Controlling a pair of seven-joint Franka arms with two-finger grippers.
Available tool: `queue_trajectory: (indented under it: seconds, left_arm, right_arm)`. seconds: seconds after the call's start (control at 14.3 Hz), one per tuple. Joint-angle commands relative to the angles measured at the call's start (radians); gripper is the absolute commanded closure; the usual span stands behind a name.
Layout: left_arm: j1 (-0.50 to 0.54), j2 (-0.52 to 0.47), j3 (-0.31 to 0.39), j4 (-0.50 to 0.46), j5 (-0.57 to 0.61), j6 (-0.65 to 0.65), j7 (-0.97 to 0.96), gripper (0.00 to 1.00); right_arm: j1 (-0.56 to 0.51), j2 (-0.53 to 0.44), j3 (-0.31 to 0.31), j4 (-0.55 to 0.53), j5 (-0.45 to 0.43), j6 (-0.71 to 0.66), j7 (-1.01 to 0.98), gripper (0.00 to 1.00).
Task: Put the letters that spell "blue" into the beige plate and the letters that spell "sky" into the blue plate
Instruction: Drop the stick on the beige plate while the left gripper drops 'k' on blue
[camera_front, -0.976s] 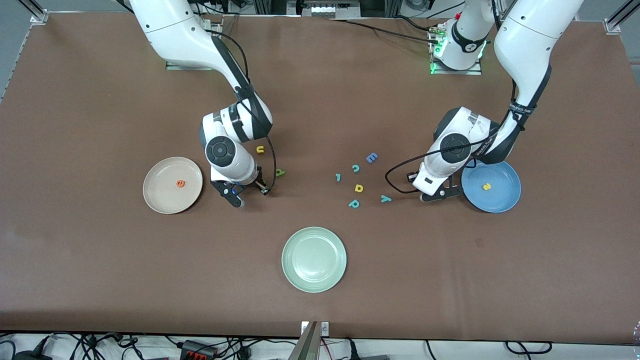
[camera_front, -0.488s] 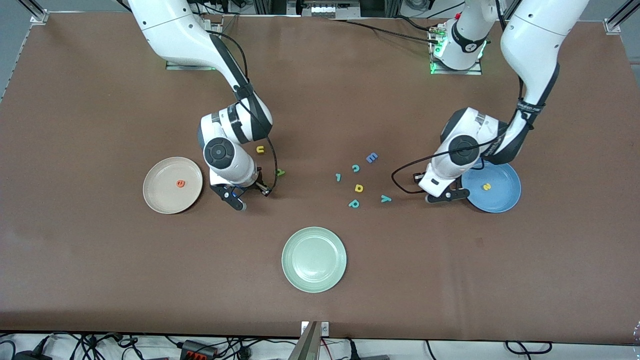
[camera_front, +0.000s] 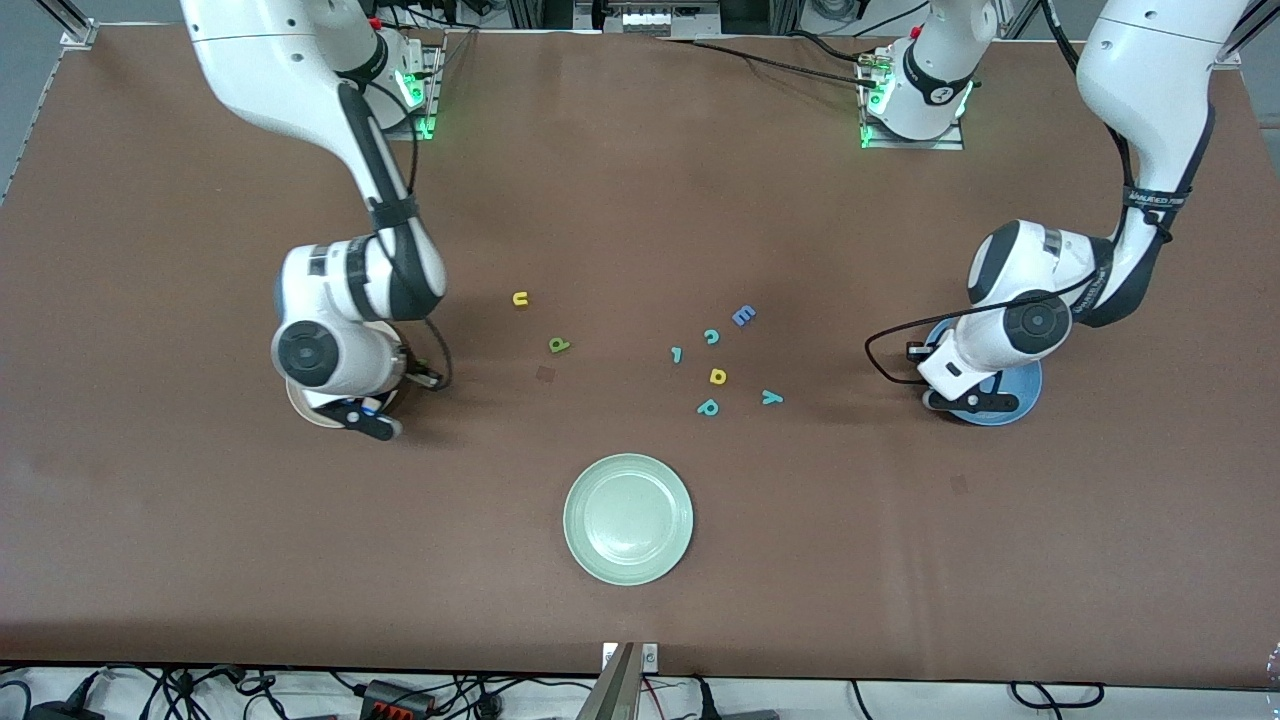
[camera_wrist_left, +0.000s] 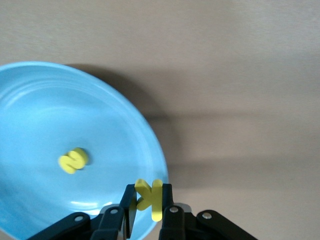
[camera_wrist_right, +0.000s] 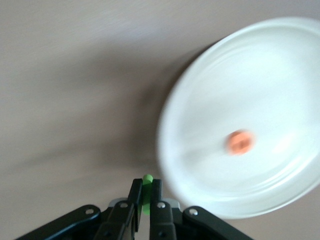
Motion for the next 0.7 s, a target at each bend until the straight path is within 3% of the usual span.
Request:
queue_trajectory:
  seconds: [0.0, 0.14, 0.28, 0.35, 0.42, 0.49, 0.56, 0.63]
  left_arm:
    - [0.003, -0.011, -0.011, 0.039, 0.013, -0.060, 0.034, 1.00]
    - [0.014, -0.005, -0.010, 0.040, 0.013, -0.058, 0.062, 0.98]
    - [0.025, 0.004, -0.010, 0.046, 0.013, -0.058, 0.065, 0.76]
    - [0.025, 0.004, -0.010, 0.048, 0.013, -0.058, 0.068, 0.56]
    - [0.026, 0.006, -0.010, 0.056, 0.013, -0.058, 0.085, 0.02]
    - [0.032, 0.007, -0.010, 0.062, 0.013, -0.060, 0.097, 0.00]
    - [0.031, 0.007, -0.010, 0.066, 0.013, -0.061, 0.097, 0.00]
    - [0.029, 0.006, -0.011, 0.068, 0.013, -0.063, 0.097, 0.00]
  right_arm:
    - [-0.043, -0.040, -0.026, -0.067, -0.001, -0.009, -0.164, 1.00]
    - [-0.092, -0.031, -0.026, -0.075, -0.001, -0.009, -0.247, 1.00]
    - [-0.128, -0.024, -0.026, -0.075, -0.001, -0.007, -0.312, 1.00]
    - [-0.135, -0.016, -0.026, -0.075, -0.001, -0.003, -0.330, 0.99]
    - [-0.143, -0.004, -0.026, -0.073, -0.001, 0.005, -0.337, 0.99]
    - [-0.145, 0.006, -0.026, -0.073, -0.001, 0.013, -0.343, 0.98]
    - [-0.151, 0.010, -0.026, -0.073, -0.001, 0.020, -0.361, 0.87]
    - [-0.160, 0.018, -0.026, -0.072, -0.001, 0.023, -0.373, 0.57]
